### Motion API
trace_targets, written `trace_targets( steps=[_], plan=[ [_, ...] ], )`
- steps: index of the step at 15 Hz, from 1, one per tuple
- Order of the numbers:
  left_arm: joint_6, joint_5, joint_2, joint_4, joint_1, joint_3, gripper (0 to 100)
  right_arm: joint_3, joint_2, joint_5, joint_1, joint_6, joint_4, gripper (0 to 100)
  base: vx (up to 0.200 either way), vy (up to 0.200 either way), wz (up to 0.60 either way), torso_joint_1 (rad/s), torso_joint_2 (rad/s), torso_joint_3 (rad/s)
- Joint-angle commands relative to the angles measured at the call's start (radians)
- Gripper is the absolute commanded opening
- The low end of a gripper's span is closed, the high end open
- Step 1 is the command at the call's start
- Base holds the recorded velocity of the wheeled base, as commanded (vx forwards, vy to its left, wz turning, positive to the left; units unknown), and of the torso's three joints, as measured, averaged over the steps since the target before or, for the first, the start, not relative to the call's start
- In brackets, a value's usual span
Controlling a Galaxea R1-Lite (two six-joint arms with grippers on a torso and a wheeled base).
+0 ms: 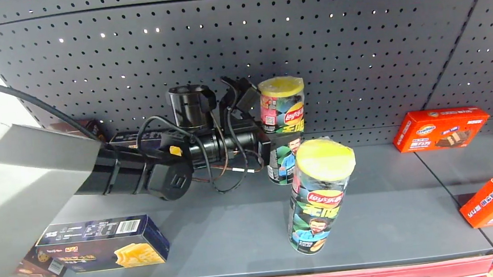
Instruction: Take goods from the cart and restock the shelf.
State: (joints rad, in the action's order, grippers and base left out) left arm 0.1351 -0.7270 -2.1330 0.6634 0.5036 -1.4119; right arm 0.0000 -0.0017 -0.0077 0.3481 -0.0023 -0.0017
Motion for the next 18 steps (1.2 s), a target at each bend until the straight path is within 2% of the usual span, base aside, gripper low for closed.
trace_targets(
  steps=[1, 11, 15, 16, 18],
  plan=[
    [0.000, -0.002, -0.053, -0.001, -0.011, -0.042, 0, 0.000, 0.002, 0.000, 0.000, -0.001, 0.000, 100, 0.000, 0.000, 0.00, 0.000, 0.00, 0.000],
    [0.001, -0.003, -0.133, -0.002, -0.025, -0.131, 0, 0.000, 0.002, 0.000, 0.000, -0.001, 0.000, 100, 0.000, 0.000, 0.00, 0.000, 0.00, 0.000],
    [0.027, -0.003, -0.153, -0.002, -0.023, -0.131, 0, 0.000, 0.002, 0.000, 0.000, -0.001, 0.000, 100, 0.000, 0.000, 0.00, 0.000, 0.00, 0.000],
    [0.027, -0.003, -0.154, -0.002, -0.023, -0.131, 100, 0.000, 0.002, 0.000, 0.000, -0.001, 0.000, 100, 0.000, 0.000, 0.00, 0.000, 0.00, 0.000],
    [0.031, -0.003, -0.154, -0.002, -0.022, -0.130, 100, 0.000, 0.002, 0.000, 0.000, -0.001, 0.000, 100, 0.000, 0.000, 0.00, 0.000, 0.00, 0.000]
  ],
)
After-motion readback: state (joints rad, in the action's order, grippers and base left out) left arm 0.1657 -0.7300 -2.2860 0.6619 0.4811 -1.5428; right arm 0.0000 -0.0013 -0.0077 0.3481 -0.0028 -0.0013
